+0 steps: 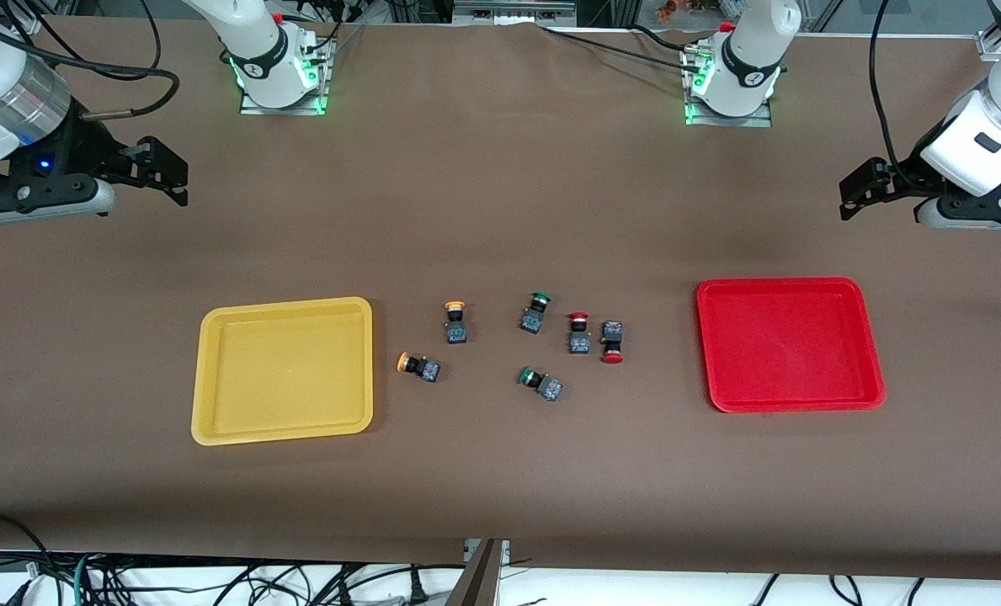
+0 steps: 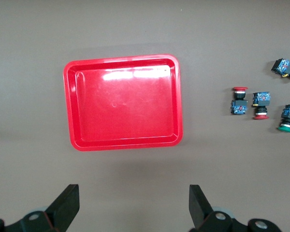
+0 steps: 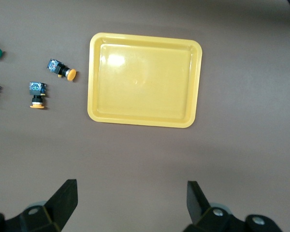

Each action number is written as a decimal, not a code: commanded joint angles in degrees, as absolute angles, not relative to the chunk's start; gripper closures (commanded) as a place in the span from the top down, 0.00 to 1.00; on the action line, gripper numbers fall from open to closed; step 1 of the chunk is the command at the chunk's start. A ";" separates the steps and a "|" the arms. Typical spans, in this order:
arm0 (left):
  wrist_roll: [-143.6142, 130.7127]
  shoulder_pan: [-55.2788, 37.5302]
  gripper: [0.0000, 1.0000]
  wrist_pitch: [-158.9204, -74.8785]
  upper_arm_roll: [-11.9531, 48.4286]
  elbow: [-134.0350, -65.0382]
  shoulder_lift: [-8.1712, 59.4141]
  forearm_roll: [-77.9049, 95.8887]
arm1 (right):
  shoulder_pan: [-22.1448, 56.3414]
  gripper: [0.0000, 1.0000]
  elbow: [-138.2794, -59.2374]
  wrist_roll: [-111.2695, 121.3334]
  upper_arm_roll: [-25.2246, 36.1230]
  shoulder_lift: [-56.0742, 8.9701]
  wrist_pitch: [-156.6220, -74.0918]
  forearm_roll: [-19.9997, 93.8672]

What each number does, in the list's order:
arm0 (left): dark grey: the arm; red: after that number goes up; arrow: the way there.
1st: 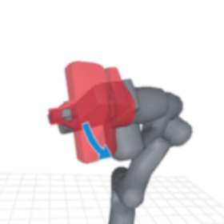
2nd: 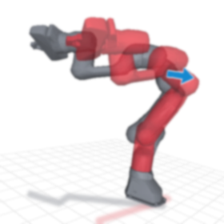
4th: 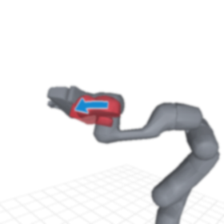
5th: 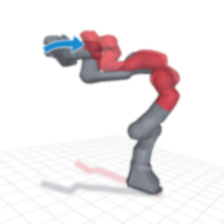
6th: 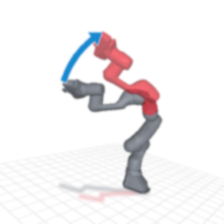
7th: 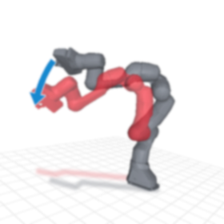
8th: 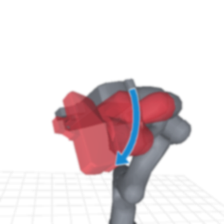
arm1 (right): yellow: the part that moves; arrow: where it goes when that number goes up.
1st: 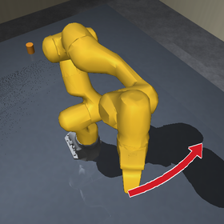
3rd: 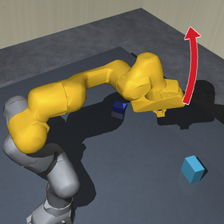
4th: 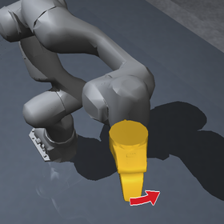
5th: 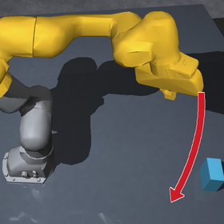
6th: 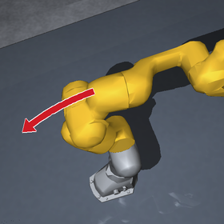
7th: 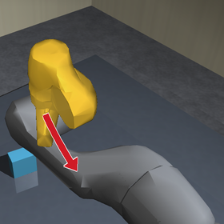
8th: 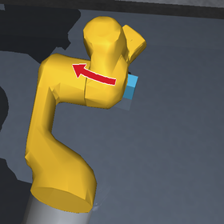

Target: Place red and yellow buttons in trays

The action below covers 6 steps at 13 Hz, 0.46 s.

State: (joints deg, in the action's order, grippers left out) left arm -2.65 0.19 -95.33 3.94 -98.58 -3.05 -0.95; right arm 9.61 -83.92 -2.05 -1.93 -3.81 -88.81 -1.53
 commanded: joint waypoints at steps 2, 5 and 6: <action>-1.76 -1.58 1.00 -95.01 3.08 -98.09 -2.90 -2.28 | 9.49 1.00 -82.44 -2.02 -2.46 -5.71 -91.57 -2.37; -2.11 -1.49 1.00 -94.92 3.08 -98.09 -2.55 -2.29 | 9.49 1.00 -82.53 -2.29 -2.46 -6.50 -92.20 -2.54; -2.11 -1.49 1.00 -94.75 3.16 -98.09 -2.03 -2.29 | 9.41 1.00 -82.53 -2.37 -2.37 -6.50 -91.94 -2.46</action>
State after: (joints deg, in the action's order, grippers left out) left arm -2.65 -0.66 -95.28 3.77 -98.61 -2.97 -0.95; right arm 9.65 -83.88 -2.12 -2.02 -6.02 -92.36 -1.56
